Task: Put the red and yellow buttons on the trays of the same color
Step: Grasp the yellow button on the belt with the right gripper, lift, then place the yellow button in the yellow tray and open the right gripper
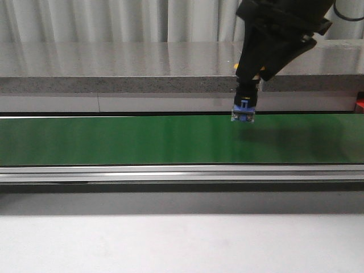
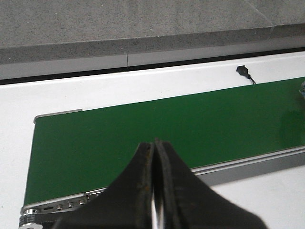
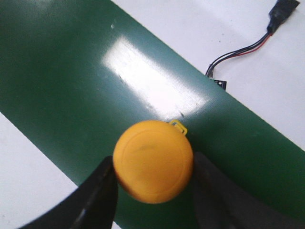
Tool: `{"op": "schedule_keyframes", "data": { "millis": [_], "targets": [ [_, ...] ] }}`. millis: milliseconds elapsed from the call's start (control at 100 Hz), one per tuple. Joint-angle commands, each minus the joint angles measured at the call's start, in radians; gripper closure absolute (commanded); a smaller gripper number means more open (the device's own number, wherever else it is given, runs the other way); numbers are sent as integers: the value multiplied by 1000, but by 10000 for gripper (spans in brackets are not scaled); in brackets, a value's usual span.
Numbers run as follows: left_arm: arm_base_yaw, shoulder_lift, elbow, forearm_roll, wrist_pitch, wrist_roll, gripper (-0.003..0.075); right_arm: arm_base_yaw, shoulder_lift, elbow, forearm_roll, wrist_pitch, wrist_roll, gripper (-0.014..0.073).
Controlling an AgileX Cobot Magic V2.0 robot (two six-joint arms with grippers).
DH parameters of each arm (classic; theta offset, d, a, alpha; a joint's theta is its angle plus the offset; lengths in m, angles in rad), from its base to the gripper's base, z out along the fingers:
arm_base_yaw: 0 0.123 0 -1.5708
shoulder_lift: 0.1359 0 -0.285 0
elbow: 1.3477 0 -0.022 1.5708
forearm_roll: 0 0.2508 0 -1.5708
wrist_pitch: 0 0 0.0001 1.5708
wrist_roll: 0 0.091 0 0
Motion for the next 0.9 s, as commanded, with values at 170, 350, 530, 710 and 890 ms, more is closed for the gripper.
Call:
{"op": "schedule_keyframes", "data": {
  "millis": [170,350,530,710,890],
  "targets": [
    [-9,5,-27,-23,-66,2,741,-8,-156,5,31,-67,94,524],
    [-9,5,-27,-23,-66,2,741,-48,-267,108,23,-124,132,524],
    [-9,5,-27,-23,-66,2,741,-165,-382,197,22,-123,175,524],
    [-9,5,-27,-23,-66,2,741,-319,-480,277,22,-128,183,524],
    [-9,5,-27,-23,-66,2,741,-476,-535,337,22,-159,199,524]
  ]
}}
